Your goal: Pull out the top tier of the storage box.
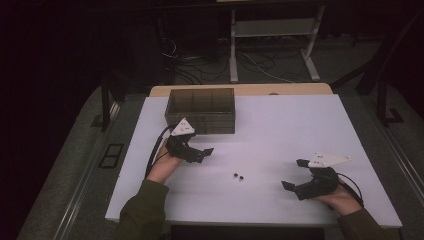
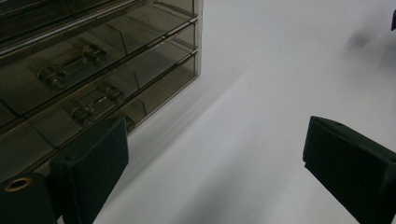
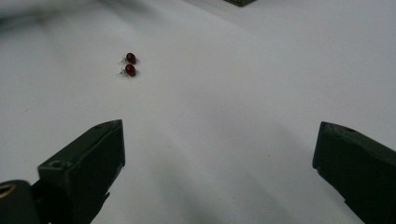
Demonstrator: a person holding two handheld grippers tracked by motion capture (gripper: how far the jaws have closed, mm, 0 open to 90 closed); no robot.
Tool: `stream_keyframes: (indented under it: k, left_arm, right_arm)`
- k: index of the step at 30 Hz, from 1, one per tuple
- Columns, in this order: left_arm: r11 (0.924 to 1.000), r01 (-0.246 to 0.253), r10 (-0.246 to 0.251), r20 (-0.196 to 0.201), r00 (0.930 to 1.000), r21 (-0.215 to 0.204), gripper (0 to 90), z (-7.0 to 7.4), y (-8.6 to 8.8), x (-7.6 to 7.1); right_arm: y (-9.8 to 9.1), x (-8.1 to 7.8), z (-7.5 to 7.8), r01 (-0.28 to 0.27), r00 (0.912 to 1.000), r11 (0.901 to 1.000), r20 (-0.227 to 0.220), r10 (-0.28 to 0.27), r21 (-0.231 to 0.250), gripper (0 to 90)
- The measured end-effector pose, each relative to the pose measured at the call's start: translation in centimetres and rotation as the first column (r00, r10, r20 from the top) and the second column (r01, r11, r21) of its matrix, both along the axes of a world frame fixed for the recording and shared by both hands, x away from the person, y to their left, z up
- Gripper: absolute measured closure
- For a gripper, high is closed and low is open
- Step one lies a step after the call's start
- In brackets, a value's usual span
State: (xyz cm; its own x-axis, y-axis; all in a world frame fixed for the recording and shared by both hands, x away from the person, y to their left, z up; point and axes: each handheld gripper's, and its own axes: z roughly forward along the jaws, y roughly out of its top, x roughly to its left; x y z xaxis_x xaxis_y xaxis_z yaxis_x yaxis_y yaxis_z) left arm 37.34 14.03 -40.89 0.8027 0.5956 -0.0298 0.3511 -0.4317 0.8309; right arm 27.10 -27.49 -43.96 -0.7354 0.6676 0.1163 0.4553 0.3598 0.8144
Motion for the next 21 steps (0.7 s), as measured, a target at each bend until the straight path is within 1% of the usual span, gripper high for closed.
stream_keyframes:
  k: [8, 11, 12, 13, 14, 15, 16, 20, 21]
  left_arm:
    - [0.9999, -0.009, 0.009, -0.007, 0.9999, -0.005, 6.4, -0.2, -0.4, 0.6]
    - [0.9998, -0.017, 0.017, -0.006, 0.9998, 0.007, 6.3, -0.2, -0.5, 0.8]
    - [0.9997, -0.02, 0.02, -0.002, 0.9998, 0.013, 6.4, -0.2, -0.6, 0.9]
    - [0.9998, -0.017, 0.017, 0.0, 0.9999, 0.013, 6.4, -0.1, -0.7, 0.9]
    - [0.9997, -0.008, 0.008, 0.003, 1.0, 0.023, 6.4, -0.1, -0.7, 0.9]
    - [0.9999, -0.011, 0.011, -0.001, 0.9999, 0.011, 6.4, -0.1, -0.8, 1.0]
    - [0.9999, -0.012, 0.012, 0.0, 0.9999, 0.007, 6.4, -0.1, -0.8, 1.0]
    - [0.9999, -0.015, 0.015, 0.009, 0.9998, 0.008, 6.4, -0.1, -1.0, 1.1]
    - [0.9998, -0.015, 0.015, 0.017, 0.9997, 0.012, 6.4, -0.1, -1.0, 1.2]
  right_arm:
    - [0.0, 0.0, -0.1, 0.003, 1.0, 1.0, -0.003, -0.003, -0.002, 1.9]
    - [0.0, 0.0, -0.1, 0.004, 1.0, 1.0, -0.003, -0.004, -0.004, 1.9]
    - [0.0, 0.0, -0.1, 0.005, 1.0, 1.0, -0.004, -0.005, -0.005, 1.9]
    - [0.0, 0.0, -0.1, 0.004, 1.0, 1.0, -0.003, -0.004, -0.007, 1.9]
    - [0.0, 0.0, -0.1, 0.002, 1.0, 1.0, -0.002, -0.002, -0.008, 1.9]
    - [0.0, 0.0, -0.1, 0.002, 1.0, 1.0, -0.002, -0.002, -0.009, 1.9]
    - [0.0, 0.0, -0.1, 0.002, 1.0, 1.0, -0.002, -0.002, -0.009, 1.9]
    - [0.0, 0.0, -0.1, 0.004, 1.0, 1.0, -0.001, -0.004, -0.008, 1.9]
    - [0.0, 0.0, -0.1, 0.005, 1.0, 1.0, -0.001, -0.005, -0.008, 1.9]
